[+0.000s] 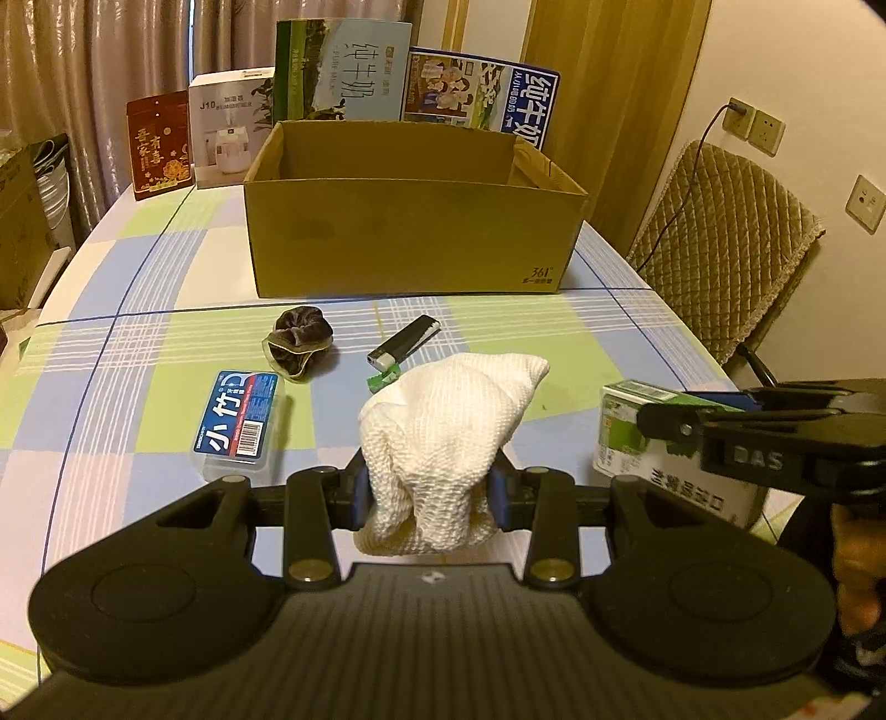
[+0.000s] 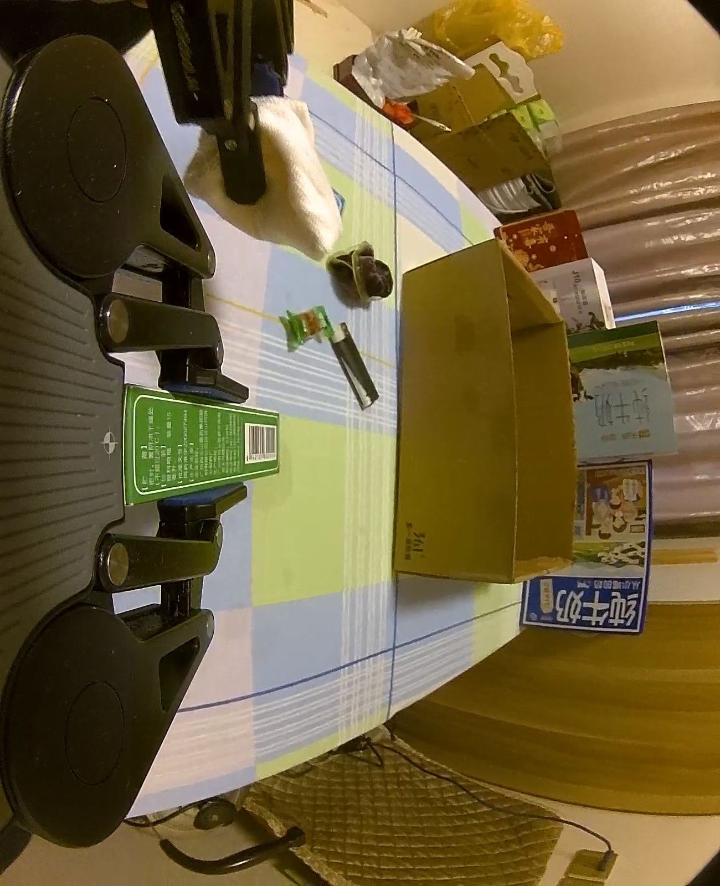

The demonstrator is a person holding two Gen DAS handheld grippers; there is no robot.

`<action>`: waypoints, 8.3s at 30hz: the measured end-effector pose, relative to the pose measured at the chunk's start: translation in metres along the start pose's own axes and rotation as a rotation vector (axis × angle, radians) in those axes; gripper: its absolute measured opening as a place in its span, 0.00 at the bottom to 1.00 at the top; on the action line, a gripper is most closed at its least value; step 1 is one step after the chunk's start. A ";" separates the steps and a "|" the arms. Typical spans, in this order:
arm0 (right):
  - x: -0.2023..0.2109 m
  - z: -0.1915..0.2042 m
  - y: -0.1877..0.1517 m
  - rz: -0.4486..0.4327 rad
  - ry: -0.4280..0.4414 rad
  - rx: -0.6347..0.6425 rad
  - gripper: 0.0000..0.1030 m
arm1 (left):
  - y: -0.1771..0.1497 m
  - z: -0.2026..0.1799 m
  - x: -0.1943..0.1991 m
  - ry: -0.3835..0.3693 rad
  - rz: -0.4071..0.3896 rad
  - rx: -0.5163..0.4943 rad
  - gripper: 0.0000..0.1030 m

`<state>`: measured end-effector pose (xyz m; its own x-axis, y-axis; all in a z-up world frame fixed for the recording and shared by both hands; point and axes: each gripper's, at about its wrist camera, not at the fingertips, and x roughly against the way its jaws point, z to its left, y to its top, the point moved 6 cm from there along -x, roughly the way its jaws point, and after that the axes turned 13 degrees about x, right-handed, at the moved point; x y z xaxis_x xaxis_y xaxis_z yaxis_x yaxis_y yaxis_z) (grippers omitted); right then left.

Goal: Organize objects
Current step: 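Lift the white cloth with the left tool while the right tool holds the green box, then carry the cloth with the left tool while the right tool carries the green box over the box, then open the left tool over the box while the right tool releases the green box inside, then move both tools back from the box toward the remaining items, then lower the left tool toward the blue toothpick case while the right tool approaches the green candy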

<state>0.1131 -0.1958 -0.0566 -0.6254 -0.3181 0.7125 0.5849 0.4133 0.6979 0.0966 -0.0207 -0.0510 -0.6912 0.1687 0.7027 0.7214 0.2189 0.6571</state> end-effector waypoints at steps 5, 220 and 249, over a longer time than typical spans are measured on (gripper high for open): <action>-0.030 -0.001 -0.007 0.000 -0.022 -0.003 0.27 | -0.001 0.007 -0.003 0.012 0.004 0.014 0.33; 0.024 0.012 -0.001 -0.007 0.070 -0.122 0.98 | 0.021 0.067 0.046 0.187 -0.039 0.079 0.99; -0.010 0.018 -0.002 0.042 0.076 -0.097 0.98 | 0.024 0.078 0.017 0.181 0.003 0.101 0.99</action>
<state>0.1091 -0.1783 -0.0663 -0.5605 -0.3677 0.7420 0.6590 0.3446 0.6686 0.0991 0.0626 -0.0450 -0.6632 -0.0036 0.7484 0.7094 0.3158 0.6301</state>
